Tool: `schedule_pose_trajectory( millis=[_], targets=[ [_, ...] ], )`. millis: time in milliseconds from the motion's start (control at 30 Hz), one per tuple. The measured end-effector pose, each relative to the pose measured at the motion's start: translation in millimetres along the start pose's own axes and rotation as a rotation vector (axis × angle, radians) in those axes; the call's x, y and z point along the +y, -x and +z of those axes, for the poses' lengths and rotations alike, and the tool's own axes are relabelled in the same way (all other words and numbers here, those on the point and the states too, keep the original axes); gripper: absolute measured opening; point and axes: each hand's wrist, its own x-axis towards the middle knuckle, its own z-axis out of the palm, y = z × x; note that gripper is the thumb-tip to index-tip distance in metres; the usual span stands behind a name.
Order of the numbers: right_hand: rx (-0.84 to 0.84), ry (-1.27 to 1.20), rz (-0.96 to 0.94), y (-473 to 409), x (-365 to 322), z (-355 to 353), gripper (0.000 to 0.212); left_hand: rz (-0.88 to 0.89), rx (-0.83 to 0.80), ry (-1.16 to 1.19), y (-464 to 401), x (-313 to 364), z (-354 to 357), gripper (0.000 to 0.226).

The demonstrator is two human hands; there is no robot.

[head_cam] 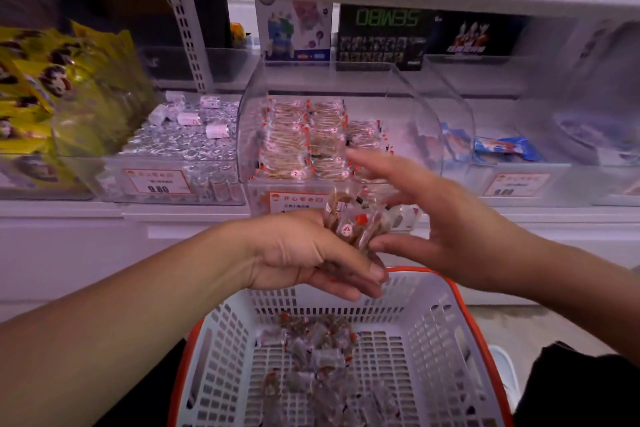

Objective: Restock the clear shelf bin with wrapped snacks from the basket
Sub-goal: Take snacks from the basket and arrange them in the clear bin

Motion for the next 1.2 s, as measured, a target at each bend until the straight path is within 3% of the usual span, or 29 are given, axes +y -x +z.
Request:
schedule_pose_trajectory(
  millis=[133,267,367,433,633,767,833,867,933,1000,1100,1200],
  targets=[
    [-0.114,0.051,-0.071,4.2,0.0,10.8,0.081,0.042,0.026,-0.042,-0.4,-3.8,5.6,0.024],
    [-0.042,0.023,-0.019,0.6,-0.8,10.4,0.079,0.07,0.086,-0.108,0.4,-2.8,7.6,0.033],
    [-0.012,0.028,-0.001,-1.6,-1.3,12.0,0.058,0.083,0.153,-0.213,3.9,1.3,5.9,0.031],
    [0.013,0.039,-0.025,-2.7,-3.4,13.4,0.046,0.08,0.195,-0.272,6.6,5.1,3.3,0.045],
    [0.003,0.223,-0.045,-15.0,-14.6,13.2,0.037,0.097,0.249,-0.392,20.4,20.3,-7.8,0.055],
    [0.135,0.084,0.104,-47.6,-8.3,-14.0,0.028,0.252,0.383,-0.083,35.7,42.3,-30.8,0.064],
    [0.184,0.016,0.243,-71.5,7.5,-31.5,0.023,0.346,0.575,-0.026,39.4,50.9,-45.5,0.045],
    [0.167,0.056,0.299,-83.5,17.0,-36.7,0.021,0.369,0.726,-0.136,40.1,50.5,-54.0,0.031],
    [0.075,0.246,0.351,-104.8,35.7,-35.8,0.02,0.371,1.01,-0.643,40.8,43.1,-69.8,0.015],
    [-0.049,0.422,0.362,-121.5,48.7,-23.5,0.025,0.395,1.092,-1.036,40.5,33.4,-76.2,0.021],
    [-0.114,0.512,0.354,-137.4,63.7,-2.3,0.031,0.451,1.167,-1.192,39.2,29.0,-78.9,0.037],
    [-0.096,0.543,0.337,-147.0,70.3,8.3,0.028,0.347,1.282,-1.291,42.8,29.7,-86.8,0.034]
  ],
)
